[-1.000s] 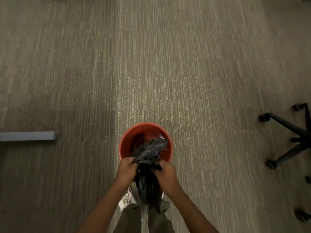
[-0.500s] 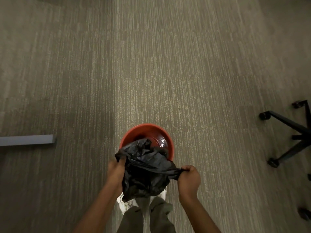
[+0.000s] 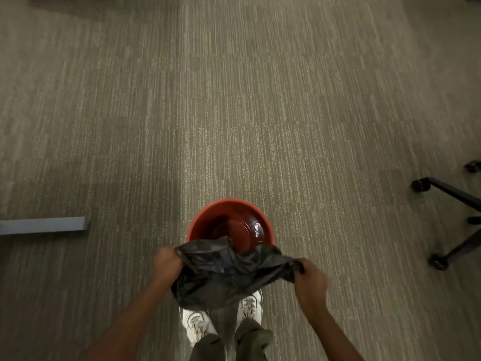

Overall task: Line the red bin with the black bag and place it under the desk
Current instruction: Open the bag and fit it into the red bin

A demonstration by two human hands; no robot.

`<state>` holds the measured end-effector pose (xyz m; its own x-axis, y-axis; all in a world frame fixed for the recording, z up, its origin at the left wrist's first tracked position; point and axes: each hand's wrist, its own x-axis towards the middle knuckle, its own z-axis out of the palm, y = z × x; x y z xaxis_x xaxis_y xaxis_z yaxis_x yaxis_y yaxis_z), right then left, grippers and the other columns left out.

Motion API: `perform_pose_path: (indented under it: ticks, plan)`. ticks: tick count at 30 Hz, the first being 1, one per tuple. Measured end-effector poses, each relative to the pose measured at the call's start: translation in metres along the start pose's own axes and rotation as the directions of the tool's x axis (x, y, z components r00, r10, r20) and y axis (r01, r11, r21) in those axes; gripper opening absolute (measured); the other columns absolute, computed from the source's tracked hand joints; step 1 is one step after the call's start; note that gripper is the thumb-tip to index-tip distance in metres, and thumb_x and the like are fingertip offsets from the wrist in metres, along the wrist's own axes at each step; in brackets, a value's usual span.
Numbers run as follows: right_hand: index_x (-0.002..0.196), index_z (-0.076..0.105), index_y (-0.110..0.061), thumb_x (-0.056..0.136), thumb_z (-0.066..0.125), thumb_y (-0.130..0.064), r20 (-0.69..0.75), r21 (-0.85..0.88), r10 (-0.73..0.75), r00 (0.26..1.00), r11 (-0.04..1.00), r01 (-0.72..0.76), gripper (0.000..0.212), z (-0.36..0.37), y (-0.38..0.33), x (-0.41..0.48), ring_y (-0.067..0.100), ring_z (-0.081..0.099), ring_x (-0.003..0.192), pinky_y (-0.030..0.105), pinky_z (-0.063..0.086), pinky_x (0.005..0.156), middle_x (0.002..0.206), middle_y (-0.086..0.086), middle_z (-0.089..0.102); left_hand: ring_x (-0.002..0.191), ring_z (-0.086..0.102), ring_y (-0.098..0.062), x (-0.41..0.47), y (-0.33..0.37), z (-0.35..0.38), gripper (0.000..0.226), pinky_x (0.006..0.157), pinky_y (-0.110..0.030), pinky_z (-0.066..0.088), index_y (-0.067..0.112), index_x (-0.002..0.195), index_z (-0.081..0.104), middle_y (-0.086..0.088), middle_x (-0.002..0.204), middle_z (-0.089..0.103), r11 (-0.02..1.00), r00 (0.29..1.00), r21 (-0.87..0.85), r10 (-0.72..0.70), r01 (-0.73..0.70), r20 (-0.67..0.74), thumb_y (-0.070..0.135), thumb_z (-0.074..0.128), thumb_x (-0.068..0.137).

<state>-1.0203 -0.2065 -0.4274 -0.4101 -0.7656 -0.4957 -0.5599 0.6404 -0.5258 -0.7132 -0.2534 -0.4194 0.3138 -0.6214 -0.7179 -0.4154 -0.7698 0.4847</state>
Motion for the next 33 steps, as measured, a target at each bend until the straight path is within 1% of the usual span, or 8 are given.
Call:
perform_pose_path:
  ticks: [4, 6, 9, 14, 20, 25, 28, 33]
  plan:
    - [0.095, 0.068, 0.005, 0.087, 0.053, -0.014, 0.005, 0.218, 0.521, 0.853, 0.832, -0.510, 0.026, 0.011, 0.002, 0.057, 0.041, 0.065, 0.091, 0.051, 0.054, 0.082, 0.092, 0.022, 0.068, 0.090, 0.065, -0.041, 0.033, -0.001, 0.013, 0.027, 0.069, -0.036, 0.042, 0.005, 0.090, 0.069, -0.024, 0.091, 0.070, 0.971, 0.975, 0.225, -0.031, 0.081, -0.218, 0.025, 0.053, 0.083]
    - [0.109, 0.062, 0.002, 0.079, 0.057, -0.022, -0.084, -0.244, 0.493, 0.866, 0.832, -0.498, 0.039, 0.018, -0.004, 0.070, 0.043, 0.055, 0.108, 0.050, 0.049, 0.092, 0.116, 0.026, 0.060, 0.095, 0.065, -0.042, 0.042, -0.002, 0.020, 0.048, 0.071, -0.038, 0.039, 0.002, 0.102, 0.066, -0.026, 0.101, 0.069, 0.938, 0.960, 0.303, -0.084, 0.166, -0.267, 0.043, 0.047, 0.085]
    - [0.124, 0.043, -0.011, 0.063, 0.069, -0.025, -0.020, -0.459, -0.076, 0.997, 0.887, 0.059, 0.068, 0.047, -0.024, 0.063, 0.035, 0.043, 0.121, 0.053, 0.044, 0.099, 0.132, 0.018, 0.044, 0.095, 0.066, -0.037, 0.049, -0.003, 0.042, 0.064, 0.075, -0.038, 0.043, 0.008, 0.102, 0.066, -0.021, 0.103, 0.070, 0.890, 0.995, 0.454, 0.002, 0.045, -0.102, 0.062, 0.039, 0.084]
    - [0.124, 0.048, -0.018, 0.075, 0.064, -0.049, 0.494, -0.328, -0.547, 0.676, 0.603, 0.728, 0.059, 0.108, -0.049, 0.044, 0.027, 0.048, 0.115, 0.042, 0.039, 0.099, 0.125, 0.006, 0.055, 0.105, 0.061, -0.037, 0.046, -0.004, 0.068, 0.050, 0.089, -0.043, 0.048, 0.007, 0.110, 0.060, -0.020, 0.114, 0.065, 0.825, 0.990, 0.553, 0.061, -0.119, 0.124, 0.047, 0.035, 0.095]
    - [0.091, 0.055, -0.004, 0.097, 0.041, -0.017, 0.204, -0.005, -0.416, 0.886, 0.905, 0.426, 0.020, 0.106, -0.032, 0.059, 0.030, 0.055, 0.085, 0.038, 0.042, 0.076, 0.091, 0.017, 0.060, 0.093, 0.064, -0.031, 0.056, -0.007, 0.059, 0.034, 0.086, -0.046, 0.049, 0.012, 0.092, 0.063, -0.016, 0.100, 0.068, 0.947, 0.920, 0.285, 0.024, -0.146, 0.391, 0.038, 0.042, 0.092]
    - [0.117, 0.052, -0.006, 0.083, 0.051, -0.056, 0.380, -0.174, -0.556, 0.739, 0.742, 0.647, 0.061, 0.111, -0.023, 0.028, 0.030, 0.049, 0.112, 0.043, 0.044, 0.097, 0.122, 0.016, 0.055, 0.103, 0.067, -0.023, 0.055, -0.009, 0.065, 0.029, 0.097, -0.043, 0.048, 0.036, 0.092, 0.072, -0.002, 0.103, 0.074, 0.998, 0.814, -0.061, 0.015, 0.024, 0.580, 0.050, 0.054, 0.074]
    - [0.102, 0.063, -0.010, 0.085, 0.057, -0.027, 0.231, -0.332, -0.528, 0.817, 0.746, 0.577, 0.025, 0.118, -0.032, 0.041, 0.033, 0.055, 0.106, 0.047, 0.050, 0.091, 0.113, 0.013, 0.063, 0.107, 0.065, -0.021, 0.053, -0.008, 0.075, 0.028, 0.098, -0.037, 0.046, 0.044, 0.094, 0.072, 0.010, 0.101, 0.076, 0.991, 0.755, -0.127, 0.054, 0.040, 0.653, 0.053, 0.057, 0.071]
    - [0.089, 0.048, -0.010, 0.093, 0.046, -0.005, 0.126, 0.085, -0.304, 0.944, 0.952, 0.295, 0.006, 0.105, -0.028, 0.051, 0.025, 0.056, 0.066, 0.041, 0.045, 0.061, 0.074, 0.013, 0.058, 0.101, 0.067, -0.035, 0.067, -0.014, 0.044, 0.050, 0.095, -0.047, 0.049, 0.012, 0.101, 0.072, -0.014, 0.104, 0.074, 0.998, 0.766, -0.060, 0.020, 0.024, 0.643, 0.054, 0.062, 0.076]
